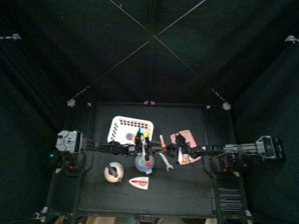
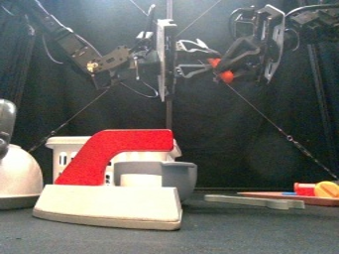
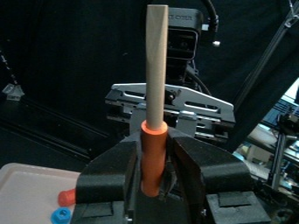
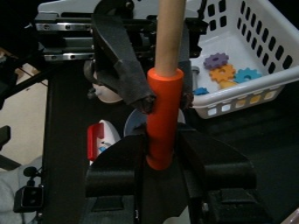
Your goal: Hand over screwdriver
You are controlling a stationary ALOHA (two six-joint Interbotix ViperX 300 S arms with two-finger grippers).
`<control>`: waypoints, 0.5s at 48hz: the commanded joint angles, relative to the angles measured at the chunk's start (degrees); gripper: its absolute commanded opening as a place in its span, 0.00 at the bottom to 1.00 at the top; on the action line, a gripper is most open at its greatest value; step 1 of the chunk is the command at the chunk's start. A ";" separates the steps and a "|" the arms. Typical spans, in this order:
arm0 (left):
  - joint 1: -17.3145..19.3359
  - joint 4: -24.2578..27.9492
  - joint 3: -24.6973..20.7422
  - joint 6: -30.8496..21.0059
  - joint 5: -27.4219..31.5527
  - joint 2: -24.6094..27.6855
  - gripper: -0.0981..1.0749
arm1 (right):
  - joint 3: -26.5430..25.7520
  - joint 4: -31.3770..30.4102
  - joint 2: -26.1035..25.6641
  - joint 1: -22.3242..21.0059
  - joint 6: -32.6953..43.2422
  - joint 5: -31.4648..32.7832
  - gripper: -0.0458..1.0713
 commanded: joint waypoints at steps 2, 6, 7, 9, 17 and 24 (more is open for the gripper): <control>0.00 0.09 -0.18 0.18 -0.62 -0.97 0.89 | -0.18 0.44 -0.70 0.00 0.09 -0.26 0.40; 0.00 0.00 0.26 0.18 -0.62 -1.14 0.94 | 0.09 1.41 -0.70 0.00 -0.18 -0.35 0.40; -0.09 0.00 0.44 0.18 -0.62 -1.23 0.95 | 0.09 1.58 -0.79 0.00 -0.26 -0.26 0.40; 0.00 0.00 0.62 0.18 -0.62 -1.32 0.96 | 0.09 1.85 -0.70 0.00 -0.26 -0.35 0.40; 0.00 -0.18 1.23 0.09 -0.62 -1.58 0.96 | 0.18 1.93 -0.70 0.00 -0.26 -0.26 0.40; 0.00 -0.88 1.76 0.09 -0.62 -1.93 0.96 | 0.62 3.25 -0.53 0.00 0.09 -0.26 0.40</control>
